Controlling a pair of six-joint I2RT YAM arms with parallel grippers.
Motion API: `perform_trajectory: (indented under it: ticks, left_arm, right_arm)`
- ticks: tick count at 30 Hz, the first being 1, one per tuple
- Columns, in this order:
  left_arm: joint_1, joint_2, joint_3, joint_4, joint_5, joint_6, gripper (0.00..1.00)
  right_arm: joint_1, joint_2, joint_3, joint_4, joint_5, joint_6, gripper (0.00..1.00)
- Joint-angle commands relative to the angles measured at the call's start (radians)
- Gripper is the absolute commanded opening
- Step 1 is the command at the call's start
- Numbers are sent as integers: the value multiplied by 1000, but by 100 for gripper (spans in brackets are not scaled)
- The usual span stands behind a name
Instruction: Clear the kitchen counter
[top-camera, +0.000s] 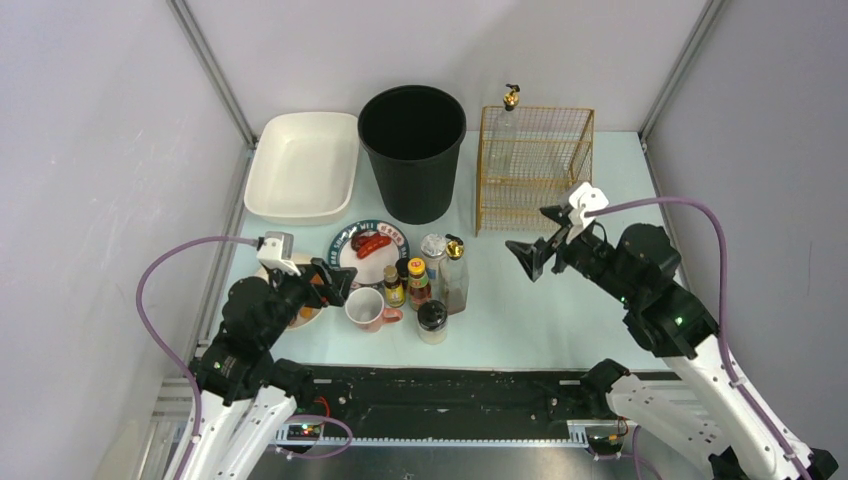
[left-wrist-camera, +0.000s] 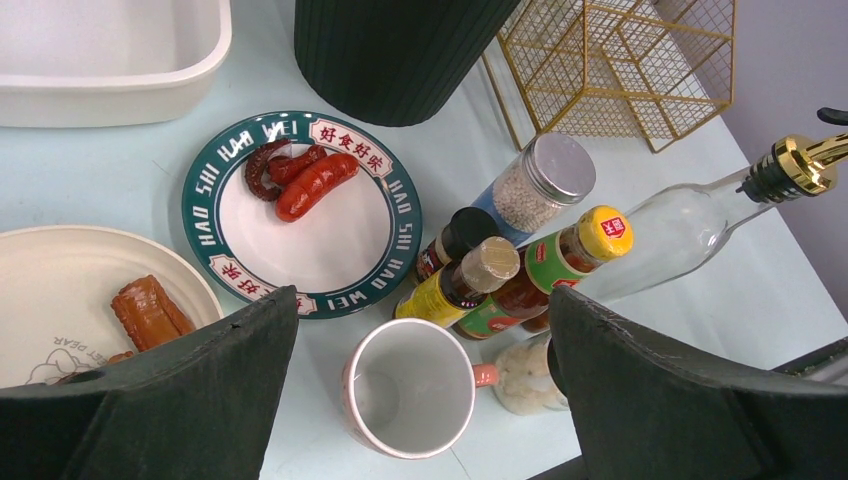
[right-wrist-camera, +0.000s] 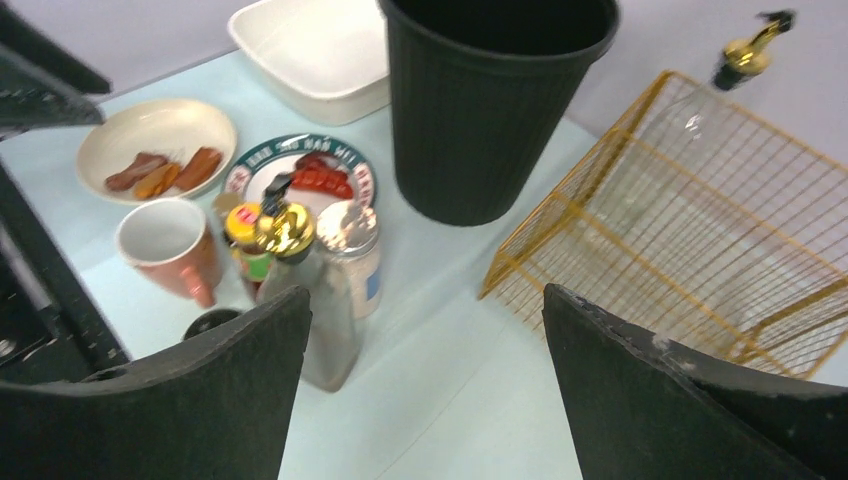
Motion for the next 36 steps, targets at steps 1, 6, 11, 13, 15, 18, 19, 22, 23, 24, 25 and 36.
perform_trajectory:
  ticks: [1,6,11,13,15,18,19,22,23,24,25,36]
  left_arm:
    - [-5,0,-5,24,-9,-8,98]
    - [-5,7,-5,25,-5,-7,98]
    - [-5,25,-4,24,-1,-5,98]
    - [-5,33,-3,25,-1,-5,98]
    - [-5,40,-3,25,0,-4,98]
    - [-6,45,-2,24,-2,-4,98]
    - [-5,44,-3,24,-6,-4,98]
    - [-5,39,-3,23,-12,-4,98]
    - [-5,39,-4,24,-14,-3,98]
    - [-5,40,-4,24,-15,-4,98]
    - [-6,41,-4,24,-16,-4,98]
    - [-5,66,-2,23,-9,-2,98]
  right_arm:
    - [62,-51,-60,-57,27,73,89]
    - [192,-84,-129,-40,121,111,89]
    - [313,-96,-215,39,233,134,89]
    - [341,-94,-243,93,262,149,89]
    - [357,-84,-270,150,287,168,89]
    - [373,-53,-307,239,308,182,89]
    - [379,-44,-312,268,320,182,89]
    - [392,-1,-336,333,331,183,88]
    - [394,12,-340,357,338,183,88]
    - [394,18,-352,386,341,183,88]
    - [395,27,-356,426,348,183,88]
    - [395,124,-402,594,354,231,84]
